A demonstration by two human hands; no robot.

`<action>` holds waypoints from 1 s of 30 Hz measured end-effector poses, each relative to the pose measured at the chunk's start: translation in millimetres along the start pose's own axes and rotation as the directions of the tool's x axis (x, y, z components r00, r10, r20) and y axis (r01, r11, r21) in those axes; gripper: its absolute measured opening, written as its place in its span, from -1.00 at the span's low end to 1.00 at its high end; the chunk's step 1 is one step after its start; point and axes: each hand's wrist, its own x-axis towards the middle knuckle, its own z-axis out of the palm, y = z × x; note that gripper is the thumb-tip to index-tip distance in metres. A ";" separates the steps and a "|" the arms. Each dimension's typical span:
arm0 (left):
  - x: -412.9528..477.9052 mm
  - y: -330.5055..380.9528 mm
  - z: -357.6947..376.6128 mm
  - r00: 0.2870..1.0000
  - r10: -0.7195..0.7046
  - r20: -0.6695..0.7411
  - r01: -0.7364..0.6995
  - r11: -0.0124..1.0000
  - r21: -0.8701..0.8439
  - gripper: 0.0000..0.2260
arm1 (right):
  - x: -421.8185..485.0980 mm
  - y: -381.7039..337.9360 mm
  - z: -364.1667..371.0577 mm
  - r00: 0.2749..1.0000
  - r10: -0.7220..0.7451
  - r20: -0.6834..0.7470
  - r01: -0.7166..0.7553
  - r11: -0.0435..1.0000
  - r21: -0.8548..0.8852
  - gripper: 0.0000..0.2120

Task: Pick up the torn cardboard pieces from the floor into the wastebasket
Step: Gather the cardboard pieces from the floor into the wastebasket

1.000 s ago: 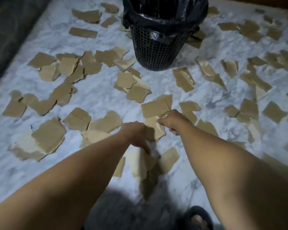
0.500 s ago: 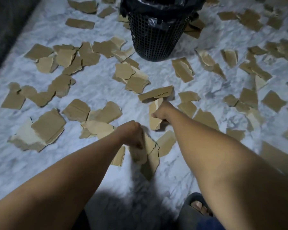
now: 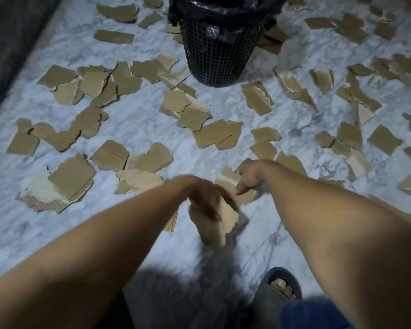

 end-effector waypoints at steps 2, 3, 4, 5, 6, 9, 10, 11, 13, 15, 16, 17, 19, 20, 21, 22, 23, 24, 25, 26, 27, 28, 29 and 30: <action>17.5 18.6 38.1 0.988 -0.017 -0.151 0.018 1.000 0.005 -0.47 | 6.0 0.6 19.9 0.992 -0.027 -0.121 0.018 0.997 -0.074 -0.32; 22.8 22.9 53.9 0.969 -0.060 -0.238 0.052 0.998 -0.037 -0.37 | 7.1 1.4 26.6 0.985 -0.031 -0.167 0.016 0.996 -0.088 -0.24; 27.4 22.5 65.5 0.946 -0.111 -0.306 0.092 0.993 -0.077 -0.29 | 7.1 1.8 30.6 0.980 -0.040 -0.196 0.022 0.995 -0.094 -0.19; 31.2 20.0 74.0 0.924 -0.158 -0.350 0.117 0.984 -0.135 -0.24 | 7.0 1.8 32.9 0.977 -0.058 -0.207 0.039 0.995 -0.094 -0.16; 30.6 18.9 79.6 0.907 -0.197 -0.371 0.135 0.973 -0.185 -0.21 | 7.2 1.8 34.4 0.976 -0.073 -0.205 0.058 0.995 -0.080 -0.16; 27.5 19.2 84.5 0.867 -0.241 -0.437 0.124 0.952 -0.278 -0.22 | 8.3 1.5 37.0 0.977 -0.088 -0.192 0.092 0.996 0.012 -0.23; 28.6 19.0 83.9 0.857 -0.247 -0.452 0.103 0.942 -0.319 -0.26 | 7.4 1.5 38.5 0.981 -0.076 -0.181 0.085 0.996 0.041 -0.25; 30.8 18.4 83.0 0.855 -0.250 -0.455 0.082 0.931 -0.357 -0.32 | 7.1 1.7 40.3 0.985 -0.060 -0.160 0.069 0.996 0.056 -0.26; 35.0 16.4 81.6 0.855 -0.231 -0.464 0.049 0.927 -0.371 -0.44 | 6.0 0.0 41.8 0.991 -0.049 -0.126 0.054 0.998 0.038 -0.32; 35.5 14.5 80.2 0.859 -0.220 -0.462 0.038 0.927 -0.372 -0.49 | 3.3 -3.4 40.0 0.991 -0.052 -0.122 0.054 0.998 0.015 -0.42; 35.7 13.4 79.2 0.859 -0.215 -0.465 0.041 0.933 -0.357 -0.51 | 1.6 -4.7 38.4 0.992 -0.044 -0.122 0.045 0.999 0.011 -0.43; 36.0 12.4 78.5 0.857 -0.211 -0.469 0.048 0.940 -0.337 -0.54 | 0.5 -5.2 37.2 0.992 -0.034 -0.124 0.036 0.999 0.013 -0.43; 36.5 11.0 78.9 0.850 -0.214 -0.481 0.064 0.949 -0.309 -0.58 | 0.3 -5.2 37.9 0.993 -0.028 -0.119 0.030 0.999 0.017 -0.43; 36.6 10.8 79.4 0.845 -0.219 -0.487 0.068 0.949 -0.309 -0.60 | 0.3 -5.9 38.3 0.993 -0.031 -0.114 0.035 0.999 0.033 -0.43; 36.9 10.7 79.8 0.840 -0.222 -0.495 0.065 0.947 -0.315 -0.61 | 0.5 -7.3 38.0 0.993 -0.042 -0.110 0.048 0.997 0.056 -0.44; 36.0 10.7 79.1 0.834 -0.230 -0.502 0.062 0.942 -0.329 -0.63 | 0.2 -9.3 37.0 0.993 -0.052 -0.104 0.060 0.995 0.075 -0.46; 36.1 10.0 77.8 0.829 -0.236 -0.508 0.059 0.938 -0.340 -0.66 | 1.0 -11.0 36.1 0.993 -0.062 -0.100 0.071 0.993 0.090 -0.46; 34.4 9.6 75.7 0.829 -0.241 -0.505 0.056 0.934 -0.354 -0.69 | 0.9 -12.9 35.3 0.994 -0.064 -0.093 0.073 0.992 0.100 -0.45; 34.1 8.8 73.8 0.829 -0.245 -0.502 0.058 0.931 -0.360 -0.72 | 1.1 -14.3 35.0 0.995 -0.059 -0.084 0.068 0.992 0.110 -0.43; 33.1 8.2 72.1 0.831 -0.252 -0.495 0.063 0.928 -0.367 -0.75 | 0.7 -15.2 34.6 0.996 -0.050 -0.073 0.058 0.991 0.123 -0.41; 33.8 7.2 71.7 0.832 -0.256 -0.492 0.063 0.925 -0.374 -0.76 | 1.0 -15.4 34.4 0.997 -0.042 -0.062 0.051 0.989 0.139 -0.41; 33.3 7.4 71.5 0.834 -0.250 -0.492 0.058 0.926 -0.374 -0.76 | 0.7 -15.2 33.6 0.998 -0.032 -0.050 0.039 0.987 0.158 -0.43; 32.8 7.7 72.1 0.832 -0.243 -0.499 0.051 0.929 -0.367 -0.78 | -0.3 -14.6 32.0 0.999 -0.023 -0.033 0.028 0.983 0.183 -0.46; 32.4 8.0 72.9 0.830 -0.239 -0.504 0.054 0.933 -0.355 -0.83 | -2.3 -14.2 29.5 1.000 -0.009 -0.012 0.012 0.978 0.206 -0.49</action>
